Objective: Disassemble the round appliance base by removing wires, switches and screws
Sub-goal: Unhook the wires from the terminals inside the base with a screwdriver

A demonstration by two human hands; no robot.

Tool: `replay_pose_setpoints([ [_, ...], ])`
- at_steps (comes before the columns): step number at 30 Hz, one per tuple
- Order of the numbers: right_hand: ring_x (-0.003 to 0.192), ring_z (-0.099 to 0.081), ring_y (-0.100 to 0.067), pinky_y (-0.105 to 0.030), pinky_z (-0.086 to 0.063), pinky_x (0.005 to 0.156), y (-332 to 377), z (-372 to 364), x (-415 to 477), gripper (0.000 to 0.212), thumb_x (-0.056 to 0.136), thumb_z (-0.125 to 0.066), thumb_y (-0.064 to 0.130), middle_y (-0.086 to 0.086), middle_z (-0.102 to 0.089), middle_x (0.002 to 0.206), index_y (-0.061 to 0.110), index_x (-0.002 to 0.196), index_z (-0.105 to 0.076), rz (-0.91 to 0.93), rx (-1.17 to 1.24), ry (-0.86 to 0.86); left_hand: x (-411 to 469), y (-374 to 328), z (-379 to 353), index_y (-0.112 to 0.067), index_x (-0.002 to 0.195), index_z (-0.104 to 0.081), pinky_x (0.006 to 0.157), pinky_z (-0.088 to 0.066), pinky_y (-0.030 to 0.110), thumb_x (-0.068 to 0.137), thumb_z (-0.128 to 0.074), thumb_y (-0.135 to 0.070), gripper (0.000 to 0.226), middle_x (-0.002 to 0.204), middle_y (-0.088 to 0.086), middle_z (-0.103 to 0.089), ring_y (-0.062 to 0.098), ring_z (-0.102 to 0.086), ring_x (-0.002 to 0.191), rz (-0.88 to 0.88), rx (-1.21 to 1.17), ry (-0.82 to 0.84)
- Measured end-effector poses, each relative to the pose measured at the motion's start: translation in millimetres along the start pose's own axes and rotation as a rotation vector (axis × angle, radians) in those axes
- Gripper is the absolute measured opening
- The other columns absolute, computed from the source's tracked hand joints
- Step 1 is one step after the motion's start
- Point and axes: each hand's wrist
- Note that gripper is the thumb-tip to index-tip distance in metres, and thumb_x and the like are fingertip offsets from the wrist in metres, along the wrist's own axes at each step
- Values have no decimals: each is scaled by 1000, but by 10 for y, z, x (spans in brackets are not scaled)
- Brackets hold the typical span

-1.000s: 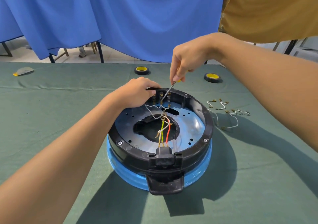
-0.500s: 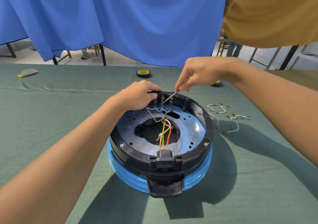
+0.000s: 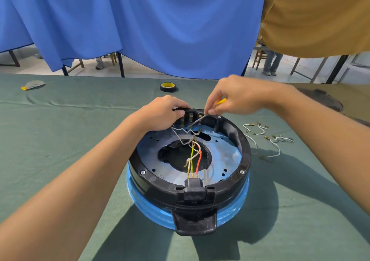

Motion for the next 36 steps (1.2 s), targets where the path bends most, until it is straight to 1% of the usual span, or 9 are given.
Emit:
replay_pose_setpoints([
  [4, 87, -57, -9, -26, -43, 76, 52, -240, -234, 17, 93, -61, 27, 14, -66, 88, 33, 102, -75, -8, 27, -88, -34, 15, 11, -29, 125, -63, 84, -39, 26, 99, -48, -18, 31, 105, -10, -65, 12, -57, 98, 24, -75, -19],
  [8, 83, -52, -5, -19, -38, 70, 17, -313, -323, 18, 94, -61, 26, 25, -58, 79, 29, 102, -76, -15, 57, -190, -63, 14, 16, -24, 124, -64, 85, -38, 25, 99, -50, -19, 29, 110, -7, -65, 12, -57, 100, 65, -103, -52],
  [13, 87, -57, -9, -28, -45, 78, 46, -362, -362, 15, 91, -65, 26, 10, -70, 94, 29, 100, -77, -31, 164, -350, -101, 43, 12, -20, 112, -70, 77, -41, 27, 97, -53, -25, 23, 100, -1, -70, 17, -59, 93, 143, -124, -110],
  [19, 89, -57, -14, -29, -43, 76, 77, -431, -280, 17, 92, -63, 29, 6, -71, 100, 32, 103, -75, -49, 92, -335, -104, 23, 14, -17, 117, -66, 80, -39, 26, 99, -50, -23, 25, 111, 1, -67, 15, -56, 94, 127, -78, -96],
  [23, 91, -55, -16, -32, -43, 76, 80, -447, -224, 19, 93, -60, 30, 7, -69, 103, 33, 106, -74, -58, 33, -321, -100, -1, 15, -21, 125, -61, 92, -45, 33, 100, -47, -20, 29, 119, 0, -64, 18, -56, 106, 119, -79, -56],
  [26, 89, -54, -16, -31, -40, 74, 66, -442, -180, 19, 94, -60, 29, 11, -67, 94, 34, 105, -74, -55, 15, -324, -98, -12, 21, -22, 125, -61, 89, -46, 36, 100, -46, -20, 29, 115, 0, -64, 17, -55, 99, 119, -64, -55],
  [29, 96, -56, -20, -33, -42, 78, 54, -401, -133, 20, 94, -59, 29, 20, -53, 79, 37, 104, -74, -56, 10, -276, -91, -17, 21, -22, 125, -61, 95, -46, 40, 100, -46, -20, 29, 118, 1, -65, 20, -56, 108, 125, -53, -53],
  [32, 101, -56, -19, -38, -47, 87, 37, -301, -75, 20, 93, -61, 28, 13, -65, 95, 39, 103, -74, -61, 20, -199, -87, -21, 19, -22, 126, -62, 94, -46, 37, 100, -46, -19, 31, 118, 2, -65, 21, -57, 108, 120, -31, -46],
  [36, 91, -61, -9, -23, -48, 78, -4, -108, 53, 19, 91, -64, 21, 16, -72, 90, 33, 101, -76, -24, 42, -73, -88, -34, 29, -21, 124, -64, 93, -48, 40, 100, -46, -18, 30, 112, 4, -69, 23, -59, 103, 114, -21, -46],
])
Point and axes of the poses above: each hand's wrist, its own x-axis towards the middle knuckle, its own z-axis out of the back of the hand, y = z × x
